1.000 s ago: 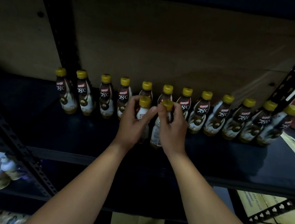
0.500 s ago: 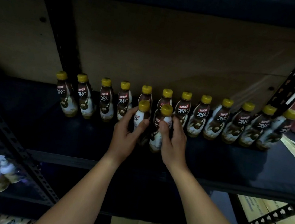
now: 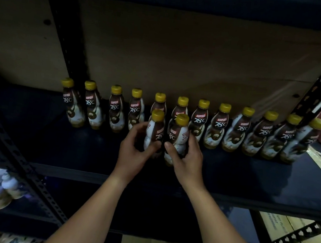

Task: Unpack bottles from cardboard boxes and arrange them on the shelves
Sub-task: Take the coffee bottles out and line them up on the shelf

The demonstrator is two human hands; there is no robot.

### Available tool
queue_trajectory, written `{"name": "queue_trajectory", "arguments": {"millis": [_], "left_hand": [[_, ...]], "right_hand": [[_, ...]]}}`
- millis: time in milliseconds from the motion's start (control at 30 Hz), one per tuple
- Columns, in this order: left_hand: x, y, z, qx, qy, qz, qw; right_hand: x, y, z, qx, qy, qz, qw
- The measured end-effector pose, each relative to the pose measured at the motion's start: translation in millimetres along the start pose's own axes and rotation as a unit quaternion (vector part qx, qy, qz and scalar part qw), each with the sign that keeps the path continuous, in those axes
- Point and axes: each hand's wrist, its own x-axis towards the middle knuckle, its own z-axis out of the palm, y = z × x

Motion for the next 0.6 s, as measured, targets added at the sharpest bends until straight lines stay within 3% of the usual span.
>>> {"name": "queue_trajectory", "arguments": {"millis": [600], "left_hand": [[-3.5,1.8,-1.1,0.009,-0.024,-0.018,1.000]], "right_hand": [[-2.2,1.4,-5.5,0.025,-0.029,0.048,0.998]]}}
